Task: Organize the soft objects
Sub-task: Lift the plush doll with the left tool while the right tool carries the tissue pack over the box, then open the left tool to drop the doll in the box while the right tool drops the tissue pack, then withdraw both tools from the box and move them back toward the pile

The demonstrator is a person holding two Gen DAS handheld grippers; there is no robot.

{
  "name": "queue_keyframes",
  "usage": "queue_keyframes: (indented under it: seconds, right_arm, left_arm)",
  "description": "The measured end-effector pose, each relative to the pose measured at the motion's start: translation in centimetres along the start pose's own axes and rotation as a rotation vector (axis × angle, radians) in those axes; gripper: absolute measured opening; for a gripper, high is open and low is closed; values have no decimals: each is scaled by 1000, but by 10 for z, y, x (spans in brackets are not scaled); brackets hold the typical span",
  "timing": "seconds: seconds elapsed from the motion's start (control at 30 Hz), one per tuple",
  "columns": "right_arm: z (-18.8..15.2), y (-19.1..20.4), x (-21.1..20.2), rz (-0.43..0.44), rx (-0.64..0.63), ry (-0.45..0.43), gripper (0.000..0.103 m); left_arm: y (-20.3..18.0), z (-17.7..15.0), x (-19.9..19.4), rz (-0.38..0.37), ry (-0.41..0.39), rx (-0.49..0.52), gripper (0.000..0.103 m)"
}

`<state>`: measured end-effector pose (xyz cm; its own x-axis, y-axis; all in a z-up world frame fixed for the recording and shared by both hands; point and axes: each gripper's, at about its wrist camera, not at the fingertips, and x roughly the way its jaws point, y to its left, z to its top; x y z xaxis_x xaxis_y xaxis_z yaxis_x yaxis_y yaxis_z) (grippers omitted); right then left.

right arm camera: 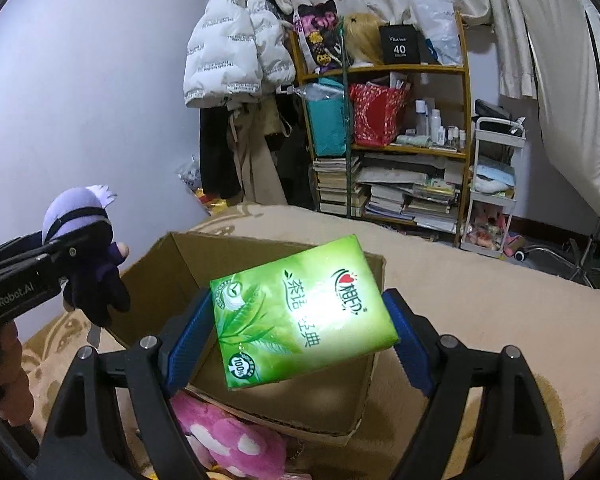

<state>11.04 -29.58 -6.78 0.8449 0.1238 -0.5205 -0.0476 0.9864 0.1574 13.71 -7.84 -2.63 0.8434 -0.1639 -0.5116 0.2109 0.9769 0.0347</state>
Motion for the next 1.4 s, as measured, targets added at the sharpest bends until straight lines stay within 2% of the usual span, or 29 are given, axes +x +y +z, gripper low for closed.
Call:
queue_keyframes:
  seconds: [0.27, 0.4, 0.47, 0.57, 0.73, 1.03, 1.4]
  right_arm:
    - [-4, -1, 5, 18, -15, 21, 88]
    - [-6, -1, 7, 21, -18, 44, 88]
    - [-6, 0, 6, 7, -34, 51, 89]
    - [-6, -1, 0, -4, -41, 37, 102]
    - [-5, 1, -16, -11, -54, 17, 103]
    - [-4, 4, -49, -29, 10, 28, 103]
    - [-20, 11, -89, -53, 46, 41, 103]
  left_arm:
    - [-10, -11, 16, -11, 71, 39, 65]
    - [-11, -13, 16, 15, 61, 49, 84]
    - [-10, -13, 16, 20, 67, 49, 88]
    - [-6, -12, 16, 30, 87, 39, 90]
    - [1, -9, 11, 45, 105, 18, 99]
    - [10, -8, -22, 72, 116, 20, 101]
    - [24, -19, -59, 101, 197, 17, 101]
